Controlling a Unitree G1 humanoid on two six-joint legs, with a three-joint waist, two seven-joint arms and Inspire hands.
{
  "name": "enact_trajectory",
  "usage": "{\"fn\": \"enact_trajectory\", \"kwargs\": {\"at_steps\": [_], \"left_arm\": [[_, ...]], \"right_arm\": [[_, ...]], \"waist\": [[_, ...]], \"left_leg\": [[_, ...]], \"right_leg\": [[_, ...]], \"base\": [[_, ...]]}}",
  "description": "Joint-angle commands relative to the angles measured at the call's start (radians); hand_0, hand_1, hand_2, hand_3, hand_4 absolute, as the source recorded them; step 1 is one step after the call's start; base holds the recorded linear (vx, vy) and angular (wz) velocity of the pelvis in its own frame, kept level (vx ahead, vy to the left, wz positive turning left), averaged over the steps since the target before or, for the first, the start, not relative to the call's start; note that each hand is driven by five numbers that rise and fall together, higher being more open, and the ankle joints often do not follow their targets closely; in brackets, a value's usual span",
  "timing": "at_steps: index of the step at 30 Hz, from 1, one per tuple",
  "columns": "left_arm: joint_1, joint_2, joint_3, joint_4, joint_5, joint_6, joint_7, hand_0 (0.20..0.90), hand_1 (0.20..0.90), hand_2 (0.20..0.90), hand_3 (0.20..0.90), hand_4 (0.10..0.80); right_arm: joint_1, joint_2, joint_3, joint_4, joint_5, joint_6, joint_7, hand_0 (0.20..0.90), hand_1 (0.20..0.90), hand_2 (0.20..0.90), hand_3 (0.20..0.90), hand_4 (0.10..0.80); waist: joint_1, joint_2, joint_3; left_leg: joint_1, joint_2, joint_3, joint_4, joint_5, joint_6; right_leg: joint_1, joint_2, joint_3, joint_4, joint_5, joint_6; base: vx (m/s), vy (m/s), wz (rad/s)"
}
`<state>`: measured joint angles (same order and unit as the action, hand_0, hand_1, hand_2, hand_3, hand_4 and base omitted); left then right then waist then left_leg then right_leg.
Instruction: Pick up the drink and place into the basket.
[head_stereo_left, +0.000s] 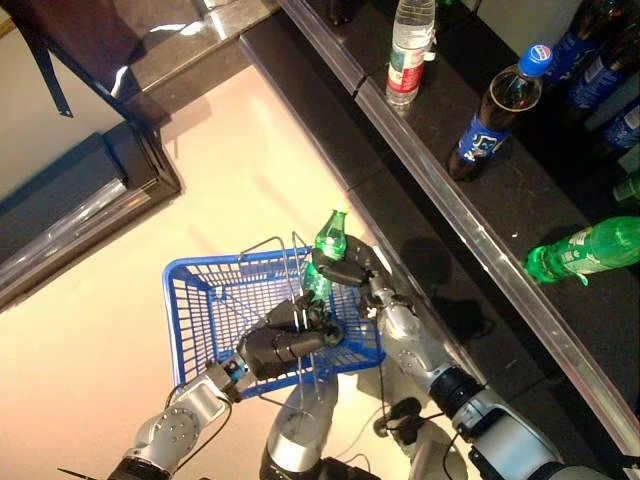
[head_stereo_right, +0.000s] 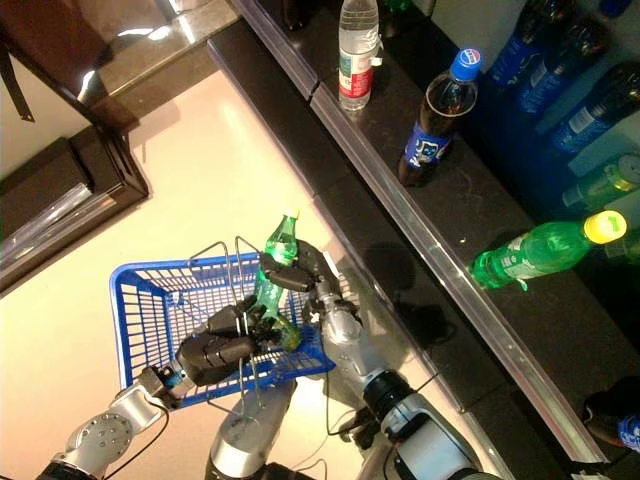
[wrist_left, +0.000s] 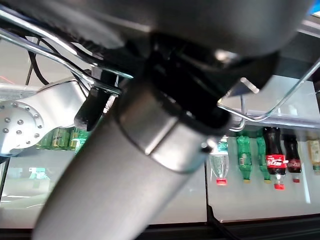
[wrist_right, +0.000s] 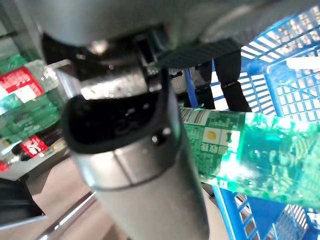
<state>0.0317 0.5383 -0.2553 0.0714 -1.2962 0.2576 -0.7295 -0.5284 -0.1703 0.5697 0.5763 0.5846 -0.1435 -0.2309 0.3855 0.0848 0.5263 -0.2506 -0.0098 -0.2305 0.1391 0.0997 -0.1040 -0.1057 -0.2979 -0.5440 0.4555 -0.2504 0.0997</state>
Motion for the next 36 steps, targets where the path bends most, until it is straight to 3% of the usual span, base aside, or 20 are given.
{"fn": "enact_trajectory", "kwargs": {"at_steps": [1, 2, 8, 15, 21, 28, 29, 34, 36], "left_arm": [[-0.101, -0.066, 0.013, -0.468, -0.148, -0.057, -0.198, 0.3, 0.3, 0.3, 0.2, 0.1], [-0.104, -0.068, 0.015, -0.468, -0.151, -0.055, -0.197, 0.3, 0.3, 0.3, 0.2, 0.1], [-0.107, -0.084, 0.028, -0.464, -0.154, -0.071, -0.182, 0.3, 0.3, 0.3, 0.2, 0.1], [-0.112, -0.105, 0.027, -0.472, -0.157, -0.099, -0.152, 0.3, 0.3, 0.3, 0.2, 0.1], [-0.114, -0.127, 0.031, -0.47, -0.173, -0.138, -0.106, 0.3, 0.3, 0.3, 0.2, 0.1], [-0.115, -0.158, 0.035, -0.462, -0.176, -0.164, -0.068, 0.3, 0.3, 0.3, 0.2, 0.1], [-0.115, -0.171, 0.036, -0.462, -0.169, -0.172, -0.057, 0.3, 0.3, 0.3, 0.2, 0.1], [-0.11, -0.207, 0.033, -0.462, -0.163, -0.202, -0.034, 0.3, 0.3, 0.3, 0.2, 0.1], [-0.102, -0.222, 0.03, -0.458, -0.162, -0.231, -0.036, 0.3, 0.3, 0.3, 0.2, 0.1]], "right_arm": [[-0.081, 0.085, 0.061, 0.009, 0.077, -0.041, 0.01, 0.3, 0.3, 0.3, 0.2, 0.1], [-0.081, 0.091, 0.056, 0.019, 0.09, -0.036, 0.014, 0.3, 0.3, 0.3, 0.2, 0.1], [-0.048, 0.155, 0.061, 0.069, 0.174, -0.024, 0.005, 0.3, 0.3, 0.3, 0.2, 0.1], [-0.007, 0.175, 0.091, 0.053, 0.127, -0.032, -0.032, 0.3, 0.3, 0.3, 0.2, 0.1], [0.018, 0.173, 0.107, -0.018, 0.015, -0.096, -0.121, 0.3, 0.3, 0.3, 0.2, 0.1], [0.018, 0.166, 0.104, -0.119, -0.224, -0.14, -0.316, 0.3, 0.3, 0.3, 0.2, 0.1], [0.016, 0.16, 0.099, -0.15, -0.322, -0.146, -0.378, 0.3, 0.3, 0.3, 0.2, 0.1], [0.014, 0.112, 0.08, -0.269, -0.565, -0.119, -0.517, 0.3, 0.3, 0.3, 0.2, 0.1], [0.021, 0.074, 0.076, -0.335, -0.618, -0.106, -0.519, 0.3, 0.3, 0.3, 0.2, 0.1]], "waist": [[0.008, 0.014, -0.007], [0.007, 0.017, -0.008], [0.009, 0.011, -0.008], [0.004, -0.001, -0.013], [-0.005, -0.017, -0.02], [-0.015, -0.032, -0.032], [-0.021, -0.034, -0.035], [-0.043, -0.03, -0.041], [-0.061, -0.024, -0.045]], "left_leg": [[-0.021, -0.021, 0.083, 0.102, -0.09, 0.069], [-0.033, -0.024, 0.083, 0.095, -0.064, 0.074], [-0.032, -0.02, 0.087, 0.073, -0.055, 0.073], [-0.029, -0.012, 0.098, 0.055, -0.051, 0.072], [-0.015, -0.003, 0.104, 0.03, -0.044, 0.068], [-0.004, 0.004, 0.11, 0.019, -0.043, 0.064], [-0.001, 0.005, 0.113, 0.015, -0.043, 0.064], [0.003, 0.009, 0.125, 0.013, -0.045, 0.064], [0.0, 0.011, 0.134, 0.01, -0.042, 0.065]], "right_leg": [[-0.002, 0.027, 0.047, -0.138, 0.187, -0.024], [-0.009, 0.026, 0.033, -0.149, 0.209, -0.034], [-0.017, 0.035, 0.04, -0.156, 0.211, -0.031], [-0.023, 0.043, 0.051, -0.17, 0.218, -0.025], [-0.015, 0.058, 0.059, -0.194, 0.225, -0.022], [-0.011, 0.067, 0.069, -0.201, 0.228, -0.02], [-0.012, 0.071, 0.076, -0.205, 0.229, -0.019], [-0.02, 0.076, 0.098, -0.21, 0.232, -0.016], [-0.029, 0.078, 0.109, -0.215, 0.237, -0.013]], "base": [[-0.07, 0.045, 0.0], [-0.073, 0.046, 0.01], [-0.019, 0.011, 0.02], [-0.014, 0.0, 0.0], [-0.01, -0.003, 0.0], [-0.003, 0.001, 0.0], [-0.022, 0.013, -0.04], [-0.034, 0.05, -0.07], [-0.054, 0.097, -0.19]]}}
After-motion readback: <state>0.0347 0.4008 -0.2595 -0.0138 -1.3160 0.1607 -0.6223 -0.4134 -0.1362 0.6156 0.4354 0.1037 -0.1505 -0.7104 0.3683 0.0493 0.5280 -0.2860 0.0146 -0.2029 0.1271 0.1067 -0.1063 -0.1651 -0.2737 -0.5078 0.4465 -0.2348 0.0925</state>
